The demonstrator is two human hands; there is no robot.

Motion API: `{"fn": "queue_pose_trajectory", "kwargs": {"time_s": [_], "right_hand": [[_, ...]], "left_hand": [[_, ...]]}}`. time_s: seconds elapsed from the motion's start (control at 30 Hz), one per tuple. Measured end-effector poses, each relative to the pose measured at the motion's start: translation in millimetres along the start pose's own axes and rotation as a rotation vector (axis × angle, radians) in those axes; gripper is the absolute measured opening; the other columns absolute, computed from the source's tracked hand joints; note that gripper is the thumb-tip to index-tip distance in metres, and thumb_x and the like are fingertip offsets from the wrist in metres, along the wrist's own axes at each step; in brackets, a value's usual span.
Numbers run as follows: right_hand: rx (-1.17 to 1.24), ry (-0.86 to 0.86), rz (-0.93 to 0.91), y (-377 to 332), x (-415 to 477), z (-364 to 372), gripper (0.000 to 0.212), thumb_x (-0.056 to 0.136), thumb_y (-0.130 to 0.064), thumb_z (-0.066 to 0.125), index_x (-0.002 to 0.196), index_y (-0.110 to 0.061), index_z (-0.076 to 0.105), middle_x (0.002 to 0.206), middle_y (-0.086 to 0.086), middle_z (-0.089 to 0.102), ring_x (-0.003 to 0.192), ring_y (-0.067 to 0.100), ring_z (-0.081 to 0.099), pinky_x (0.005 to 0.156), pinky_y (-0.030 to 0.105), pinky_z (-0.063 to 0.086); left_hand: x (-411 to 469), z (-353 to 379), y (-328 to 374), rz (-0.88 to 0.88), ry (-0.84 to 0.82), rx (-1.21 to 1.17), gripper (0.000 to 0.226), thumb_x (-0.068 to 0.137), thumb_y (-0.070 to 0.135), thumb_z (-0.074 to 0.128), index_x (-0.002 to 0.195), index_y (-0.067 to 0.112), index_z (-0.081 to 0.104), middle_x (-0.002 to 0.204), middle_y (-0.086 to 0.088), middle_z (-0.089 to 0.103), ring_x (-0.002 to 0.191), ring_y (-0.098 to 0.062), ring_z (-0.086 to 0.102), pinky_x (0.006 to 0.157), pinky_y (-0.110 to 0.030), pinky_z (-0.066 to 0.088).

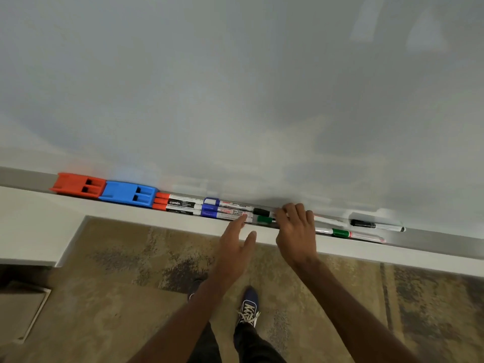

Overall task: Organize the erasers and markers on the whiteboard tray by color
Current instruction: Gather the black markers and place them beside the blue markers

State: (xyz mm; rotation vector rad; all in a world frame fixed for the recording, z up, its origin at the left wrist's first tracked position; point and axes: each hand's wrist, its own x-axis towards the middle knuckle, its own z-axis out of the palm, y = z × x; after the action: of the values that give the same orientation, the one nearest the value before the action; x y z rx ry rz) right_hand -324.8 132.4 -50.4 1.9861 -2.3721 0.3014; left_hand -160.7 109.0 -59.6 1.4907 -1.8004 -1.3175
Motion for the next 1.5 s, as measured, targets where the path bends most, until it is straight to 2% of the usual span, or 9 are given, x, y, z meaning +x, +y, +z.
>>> {"fn": "queue_pose_trajectory", "kwargs": {"time_s": [0.13,0.27,0.43,0.57,0.83,1.0,1.1,1.3,1.5], "right_hand": [[0.139,0.057,-0.056,-12.7,-18.1,-3.6,0.036,0.071,0.004,0.068,0.100,-0.017,0.065,0.099,0.000,0.062,0.097,0.026,0.054,0.081,0.039,0.035],[0.256,0.044,-0.119,-10.2,-32.9,-6.4,0.035,0.083,-0.011,0.071,0.116,-0.020,0.065,0.107,-0.001,0.064,0.105,0.023,0.055,0.087,0.037,0.037],[0.217,-0.001,0.093,28.7,-37.1,-8.1,0.031,0.085,-0.012,0.071,0.115,-0.012,0.067,0.114,0.009,0.066,0.108,0.033,0.058,0.088,0.044,0.044],[0.146,-0.122,0.273,71.8,-31.9,-7.6,0.030,0.083,-0.009,0.070,0.113,-0.011,0.068,0.116,0.009,0.066,0.110,0.035,0.053,0.090,0.046,0.040],[0.105,-0.234,0.131,97.9,-21.4,-6.4,0.027,0.081,-0.011,0.071,0.108,-0.019,0.070,0.108,-0.002,0.068,0.104,0.028,0.049,0.085,0.042,0.037],[0.136,-0.186,0.107,92.8,-25.5,-13.8,0.022,0.080,-0.010,0.073,0.101,-0.017,0.070,0.102,0.000,0.067,0.103,0.028,0.049,0.083,0.040,0.032],[0.234,-0.142,0.146,78.9,-35.0,-21.0,0.017,0.082,-0.012,0.071,0.098,-0.018,0.068,0.100,-0.001,0.067,0.102,0.026,0.050,0.081,0.038,0.033],[0.668,-0.197,0.239,42.0,-58.3,-39.5,0.009,0.089,-0.016,0.065,0.097,-0.019,0.068,0.093,-0.002,0.069,0.083,0.015,0.061,0.078,0.039,0.052],[0.751,-0.147,0.307,39.2,-75.7,-47.2,0.020,0.091,-0.019,0.064,0.109,-0.021,0.073,0.098,0.000,0.071,0.084,0.012,0.062,0.073,0.022,0.048]], "left_hand": [[5.9,9.9,26.1,-0.400,-0.054,-0.751,0.032,0.096,0.026,0.060,0.125,0.012,0.059,0.121,-0.011,0.068,0.108,-0.022,0.068,0.093,-0.035,0.055],[4.0,16.9,34.0,-0.475,-0.018,-1.010,0.019,0.097,0.019,0.056,0.111,0.008,0.065,0.104,-0.014,0.074,0.094,-0.027,0.073,0.074,-0.036,0.060],[1.8,19.9,31.3,-0.561,0.053,-1.061,0.033,0.099,0.021,0.052,0.124,-0.002,0.053,0.113,-0.026,0.069,0.102,-0.037,0.069,0.081,-0.044,0.060],[-2.9,20.6,28.0,-0.598,0.039,-1.105,0.035,0.102,0.028,0.044,0.128,0.004,0.046,0.116,-0.031,0.065,0.100,-0.039,0.069,0.078,-0.047,0.060],[-10.4,30.3,34.0,-0.649,-0.030,-1.106,0.033,0.101,0.012,0.048,0.132,0.007,0.042,0.114,-0.028,0.068,0.102,-0.040,0.069,0.087,-0.054,0.054],[-12.6,32.6,39.5,-0.662,-0.065,-1.080,0.033,0.099,0.011,0.051,0.130,0.001,0.047,0.114,-0.023,0.069,0.102,-0.036,0.070,0.081,-0.048,0.057],[-11.6,34.5,43.5,-0.660,-0.096,-1.050,0.032,0.098,0.012,0.054,0.126,-0.003,0.052,0.119,-0.021,0.068,0.107,-0.034,0.067,0.085,-0.047,0.055],[-11.1,34.6,52.7,-0.633,-0.194,-1.108,0.027,0.096,0.007,0.054,0.122,-0.002,0.053,0.118,-0.022,0.067,0.109,-0.034,0.066,0.090,-0.048,0.055],[-13.8,35.8,59.9,-0.636,-0.238,-1.098,0.031,0.095,0.003,0.055,0.125,0.001,0.051,0.113,-0.021,0.071,0.104,-0.034,0.068,0.088,-0.049,0.055]]}}
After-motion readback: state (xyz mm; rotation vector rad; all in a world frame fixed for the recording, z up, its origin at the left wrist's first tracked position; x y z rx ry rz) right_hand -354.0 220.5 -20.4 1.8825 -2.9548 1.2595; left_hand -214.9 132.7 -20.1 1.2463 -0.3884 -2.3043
